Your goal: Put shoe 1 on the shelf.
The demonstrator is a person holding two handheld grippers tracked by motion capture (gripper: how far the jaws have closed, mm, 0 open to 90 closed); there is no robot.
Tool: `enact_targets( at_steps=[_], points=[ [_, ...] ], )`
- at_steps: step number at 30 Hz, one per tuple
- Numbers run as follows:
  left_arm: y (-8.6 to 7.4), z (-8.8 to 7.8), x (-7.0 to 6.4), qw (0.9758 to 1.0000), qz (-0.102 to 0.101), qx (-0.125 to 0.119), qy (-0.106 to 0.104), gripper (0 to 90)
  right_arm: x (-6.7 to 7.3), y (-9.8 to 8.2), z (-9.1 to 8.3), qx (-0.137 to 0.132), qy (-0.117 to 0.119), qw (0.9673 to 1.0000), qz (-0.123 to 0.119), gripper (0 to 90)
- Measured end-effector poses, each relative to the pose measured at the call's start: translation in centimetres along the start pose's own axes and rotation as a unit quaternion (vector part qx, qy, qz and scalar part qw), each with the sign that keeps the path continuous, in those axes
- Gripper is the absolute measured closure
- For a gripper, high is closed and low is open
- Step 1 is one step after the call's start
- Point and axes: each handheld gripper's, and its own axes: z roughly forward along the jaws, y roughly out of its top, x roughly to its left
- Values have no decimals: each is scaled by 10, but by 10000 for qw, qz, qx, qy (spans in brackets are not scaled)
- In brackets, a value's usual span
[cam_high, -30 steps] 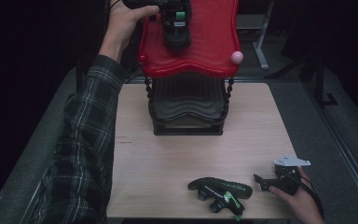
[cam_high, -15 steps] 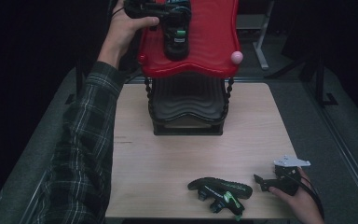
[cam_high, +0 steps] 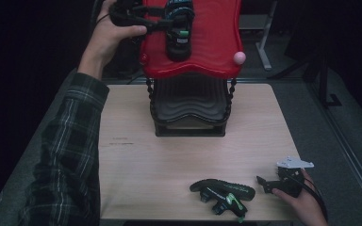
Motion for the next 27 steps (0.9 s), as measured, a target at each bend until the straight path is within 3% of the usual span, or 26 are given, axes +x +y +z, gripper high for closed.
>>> enact_targets(
  at_steps=[4,16,24,26,27],
  points=[
    [-15,-24,-15,9998,-14,89,152,235,0,0,0,1,6,10000,-6,32],
    [-72,-65,-56,9980,-191,363,475,192,0,0,0,3,4,10000,-5,31],
    [-130,-88,-81,9940,-424,646,768,181,0,0,0,1,0,10000,-5,31],
    [-135,-89,-83,9937,-462,662,781,181,0,0,0,3,2,10000,-4,31],
    [-150,-92,-88,9930,-517,703,797,181,0,0,0,-1,4,10000,12,31]
  ],
)
